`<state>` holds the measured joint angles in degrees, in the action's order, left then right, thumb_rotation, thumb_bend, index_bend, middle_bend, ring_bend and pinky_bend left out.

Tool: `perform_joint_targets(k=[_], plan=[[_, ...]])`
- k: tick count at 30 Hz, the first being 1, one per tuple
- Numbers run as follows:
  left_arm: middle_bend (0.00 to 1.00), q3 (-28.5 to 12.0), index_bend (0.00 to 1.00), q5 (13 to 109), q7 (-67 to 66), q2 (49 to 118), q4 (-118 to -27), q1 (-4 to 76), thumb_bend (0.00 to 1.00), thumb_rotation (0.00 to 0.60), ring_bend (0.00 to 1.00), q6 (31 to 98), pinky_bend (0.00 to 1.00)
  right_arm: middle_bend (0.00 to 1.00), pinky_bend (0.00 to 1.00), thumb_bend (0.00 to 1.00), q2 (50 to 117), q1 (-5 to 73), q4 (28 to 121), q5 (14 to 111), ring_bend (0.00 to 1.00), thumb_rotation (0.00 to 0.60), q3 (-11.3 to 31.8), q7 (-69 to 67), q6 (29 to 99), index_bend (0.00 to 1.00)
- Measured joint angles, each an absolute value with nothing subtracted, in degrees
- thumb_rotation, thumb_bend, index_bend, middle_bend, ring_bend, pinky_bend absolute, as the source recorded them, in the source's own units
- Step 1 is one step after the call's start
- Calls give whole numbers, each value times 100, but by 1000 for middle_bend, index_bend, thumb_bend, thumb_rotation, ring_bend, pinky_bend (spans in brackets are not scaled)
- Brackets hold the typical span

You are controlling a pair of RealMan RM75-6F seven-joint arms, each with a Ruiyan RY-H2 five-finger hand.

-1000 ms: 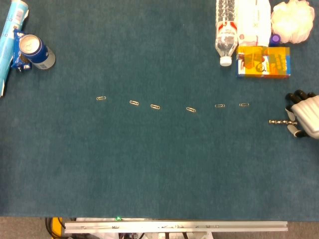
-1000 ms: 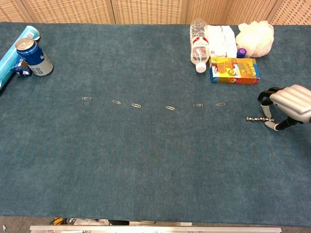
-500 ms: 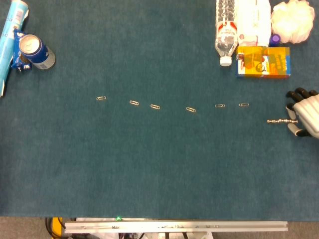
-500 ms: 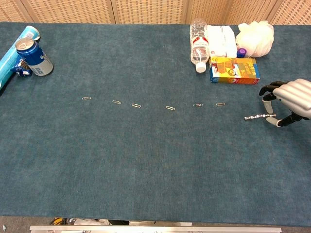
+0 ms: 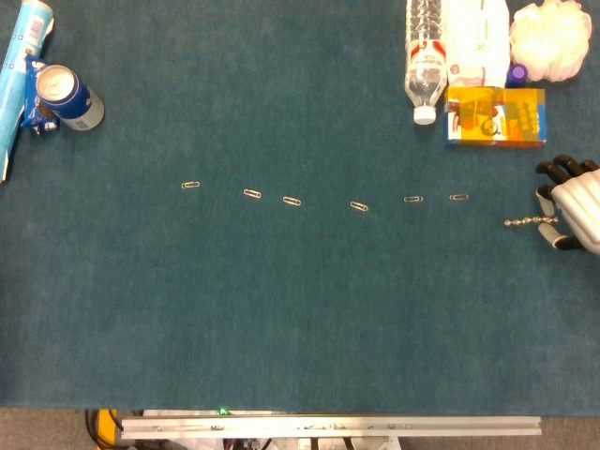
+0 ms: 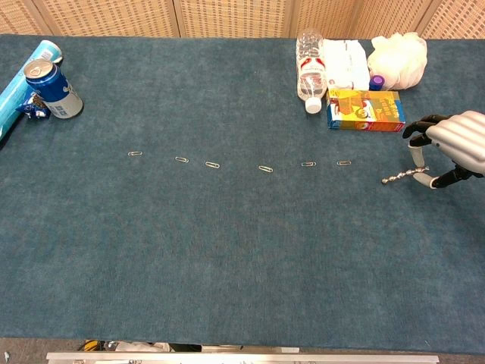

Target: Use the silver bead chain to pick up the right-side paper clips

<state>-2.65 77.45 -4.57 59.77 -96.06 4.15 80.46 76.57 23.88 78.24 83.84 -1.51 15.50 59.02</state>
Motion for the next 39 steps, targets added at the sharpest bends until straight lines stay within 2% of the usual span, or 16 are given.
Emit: perform_joint_targets(k=[17, 39], plan=[[359, -269, 350, 7775, -405, 5950, -9619, 402, 124, 600, 301, 8082, 428, 255, 340, 323, 7564, 2627, 8143, 8311, 183, 600, 132, 1637, 5898, 596], [359, -263, 355, 7845, -355, 5900, -9651, 357, 124, 600, 301, 8179, 428, 255, 340, 323, 7677, 3333, 8141, 7750, 183, 600, 406, 1868, 4988, 596]])
